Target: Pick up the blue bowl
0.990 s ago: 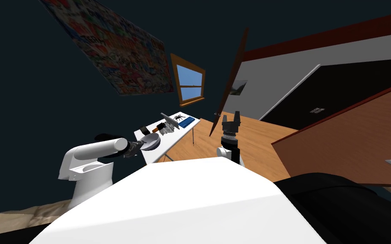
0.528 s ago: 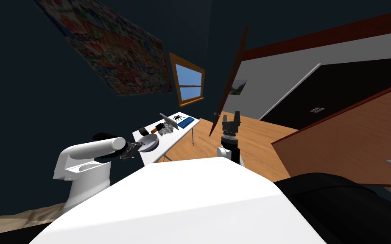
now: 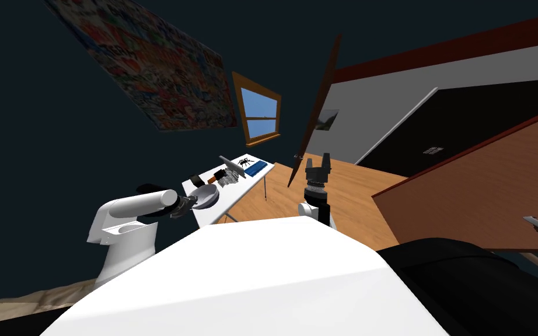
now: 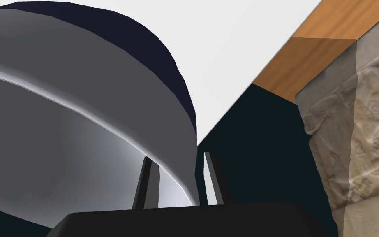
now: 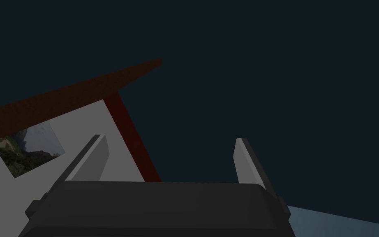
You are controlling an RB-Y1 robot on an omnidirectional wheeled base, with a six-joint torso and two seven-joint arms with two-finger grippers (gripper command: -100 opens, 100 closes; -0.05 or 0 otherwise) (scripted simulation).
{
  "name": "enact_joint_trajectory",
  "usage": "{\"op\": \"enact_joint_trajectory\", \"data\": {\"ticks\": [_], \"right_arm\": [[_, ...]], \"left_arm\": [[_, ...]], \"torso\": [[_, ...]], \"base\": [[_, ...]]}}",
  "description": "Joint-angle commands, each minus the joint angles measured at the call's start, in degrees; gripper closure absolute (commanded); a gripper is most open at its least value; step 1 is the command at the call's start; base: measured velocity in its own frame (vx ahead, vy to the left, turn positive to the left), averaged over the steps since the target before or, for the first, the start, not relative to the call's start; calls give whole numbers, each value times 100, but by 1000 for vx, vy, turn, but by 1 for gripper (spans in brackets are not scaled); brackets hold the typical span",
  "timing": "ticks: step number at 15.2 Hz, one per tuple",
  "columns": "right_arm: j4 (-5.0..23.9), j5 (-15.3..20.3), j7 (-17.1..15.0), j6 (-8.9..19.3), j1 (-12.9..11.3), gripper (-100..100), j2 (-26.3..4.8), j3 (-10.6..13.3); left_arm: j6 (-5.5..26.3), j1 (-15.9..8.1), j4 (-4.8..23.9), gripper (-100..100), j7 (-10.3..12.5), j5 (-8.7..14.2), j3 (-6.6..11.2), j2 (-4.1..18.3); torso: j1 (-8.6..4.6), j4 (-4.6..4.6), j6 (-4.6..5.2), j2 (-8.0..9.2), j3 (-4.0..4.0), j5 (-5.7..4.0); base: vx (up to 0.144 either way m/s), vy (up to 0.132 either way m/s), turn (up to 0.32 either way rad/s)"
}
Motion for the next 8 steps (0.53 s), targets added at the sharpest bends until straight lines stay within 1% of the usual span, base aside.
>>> {"op": "enact_joint_trajectory", "data": {"ticks": [1,3,4,6,7,8], "right_arm": [[0,0,0,0,0,0,0,0],[0,0,0,0,0,0,0,0],[0,0,0,0,0,0,0,0],[0,0,0,0,1,0,0,0],[0,0,0,0,0,0,0,0],[0,0,0,0,0,0,0,0]], "left_arm": [[0,0,0,100,0,0,0,0],[5,3,2,100,-3,1,-2,0],[211,-3,-183,100,-16,64,91,20],[318,-5,-278,100,-24,96,136,29],[426,-7,-373,100,-31,127,182,38],[306,5,-287,100,-23,95,135,23]], "torso": [[0,0,0,0,0,0],[-1,1,0,-3,-1,0],[-2,1,0,-3,-1,-1],[-11,4,-4,-6,0,-7],[-14,4,-3,-7,-1,-8],[-17,4,-3,-7,-1,-9]], "base": [[0,0,0],[0,0,0],[11,-12,25],[25,-15,43],[25,-18,26],[15,-10,12]]}}
